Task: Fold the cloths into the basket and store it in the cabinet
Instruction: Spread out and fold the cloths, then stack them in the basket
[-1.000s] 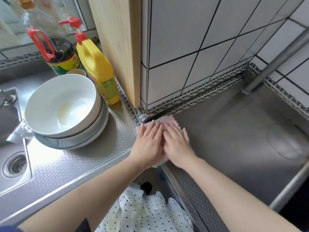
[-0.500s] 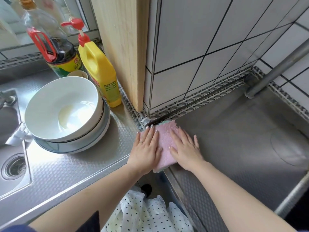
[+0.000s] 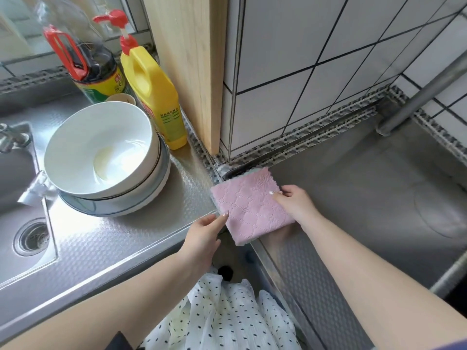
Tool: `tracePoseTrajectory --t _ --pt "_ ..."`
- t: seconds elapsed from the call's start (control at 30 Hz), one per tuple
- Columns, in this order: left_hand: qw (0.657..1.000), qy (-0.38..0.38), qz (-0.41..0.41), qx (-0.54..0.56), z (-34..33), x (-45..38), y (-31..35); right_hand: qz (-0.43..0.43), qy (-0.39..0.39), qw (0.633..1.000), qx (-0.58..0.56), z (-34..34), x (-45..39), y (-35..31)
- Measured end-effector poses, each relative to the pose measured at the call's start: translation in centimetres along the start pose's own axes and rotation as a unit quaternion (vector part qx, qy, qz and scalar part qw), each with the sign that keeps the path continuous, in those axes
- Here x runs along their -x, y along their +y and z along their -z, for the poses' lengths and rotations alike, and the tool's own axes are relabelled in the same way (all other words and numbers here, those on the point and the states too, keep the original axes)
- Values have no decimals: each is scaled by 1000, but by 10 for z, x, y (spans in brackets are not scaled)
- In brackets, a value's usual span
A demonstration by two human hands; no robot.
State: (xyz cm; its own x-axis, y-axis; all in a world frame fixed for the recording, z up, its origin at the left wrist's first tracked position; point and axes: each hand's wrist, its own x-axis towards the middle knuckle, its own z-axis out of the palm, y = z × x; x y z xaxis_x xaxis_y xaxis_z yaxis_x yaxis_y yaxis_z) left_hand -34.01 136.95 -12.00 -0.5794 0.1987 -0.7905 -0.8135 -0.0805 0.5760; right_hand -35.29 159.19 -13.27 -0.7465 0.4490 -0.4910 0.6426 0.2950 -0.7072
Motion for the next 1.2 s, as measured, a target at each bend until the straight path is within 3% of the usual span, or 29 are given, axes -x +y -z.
tracePoseTrajectory --t 0.17,0.37,0.5,0.7,0.87,0.97,1.1,1.2 --pt "998 -20 52 8 -17 -2 -5 -40 -53 998 -9 5 4 -2" --pt "993 -61 85 55 -11 -8 0 -124 -118 977 -125 8 22 -4" --pt "991 -121 59 5 0 -4 7 -145 -117 960 -210 13 46 -1" --pt "964 -237 -10 -123 -14 19 24 -118 -58 923 -362 39 107 22" --pt "902 -348 -30 -253 -55 52 11 -108 -17 866 -488 69 180 66" --pt "860 -398 -17 -320 -81 66 -10 -102 27 861 -497 80 227 97" --pt "792 -454 8 -407 -117 78 -42 -90 110 847 -513 84 284 138" --pt "731 -485 19 -479 -145 87 -63 -87 195 804 -554 77 321 161"
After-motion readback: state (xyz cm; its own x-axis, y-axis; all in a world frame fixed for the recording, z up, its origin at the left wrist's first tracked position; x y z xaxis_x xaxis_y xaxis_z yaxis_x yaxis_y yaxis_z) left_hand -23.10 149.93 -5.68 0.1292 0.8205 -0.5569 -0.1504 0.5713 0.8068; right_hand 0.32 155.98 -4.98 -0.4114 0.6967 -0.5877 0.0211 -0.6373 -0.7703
